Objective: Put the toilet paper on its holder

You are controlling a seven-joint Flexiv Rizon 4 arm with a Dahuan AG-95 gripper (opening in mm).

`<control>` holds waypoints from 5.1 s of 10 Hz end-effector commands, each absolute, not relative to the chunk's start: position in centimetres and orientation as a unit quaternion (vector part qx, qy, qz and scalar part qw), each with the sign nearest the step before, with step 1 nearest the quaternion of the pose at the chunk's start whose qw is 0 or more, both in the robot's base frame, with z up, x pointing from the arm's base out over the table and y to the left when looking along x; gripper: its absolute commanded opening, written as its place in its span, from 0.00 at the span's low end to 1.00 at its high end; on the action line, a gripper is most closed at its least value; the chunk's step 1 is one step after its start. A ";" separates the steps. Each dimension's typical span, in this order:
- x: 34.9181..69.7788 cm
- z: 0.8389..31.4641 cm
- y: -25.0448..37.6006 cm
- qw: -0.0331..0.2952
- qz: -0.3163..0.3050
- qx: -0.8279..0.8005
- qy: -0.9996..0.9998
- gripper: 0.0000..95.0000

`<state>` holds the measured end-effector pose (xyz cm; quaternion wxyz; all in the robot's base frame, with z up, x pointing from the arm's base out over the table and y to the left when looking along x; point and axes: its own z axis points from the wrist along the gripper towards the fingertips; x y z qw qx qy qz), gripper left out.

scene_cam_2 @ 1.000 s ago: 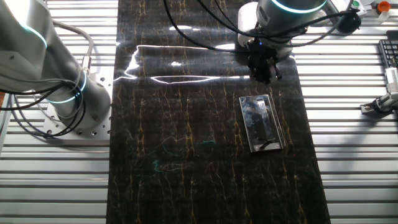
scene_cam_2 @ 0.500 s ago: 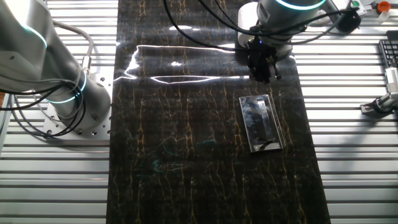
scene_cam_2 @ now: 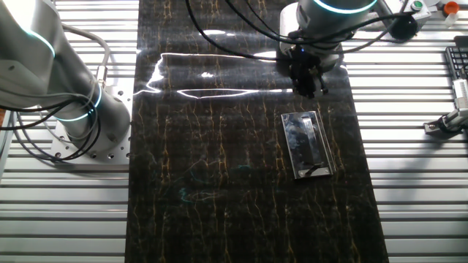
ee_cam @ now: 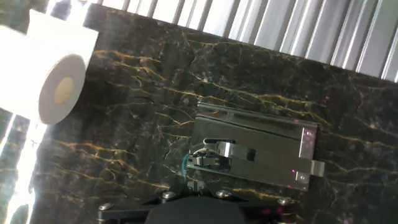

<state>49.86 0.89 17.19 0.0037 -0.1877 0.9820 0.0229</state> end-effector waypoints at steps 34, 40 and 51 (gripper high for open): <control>49.9 11.9 21.0 0.040 0.000 -0.552 0.833 0.80; 49.7 12.1 20.6 0.030 0.024 -0.577 0.816 0.80; 49.7 12.1 20.6 0.030 0.025 -0.611 0.790 0.80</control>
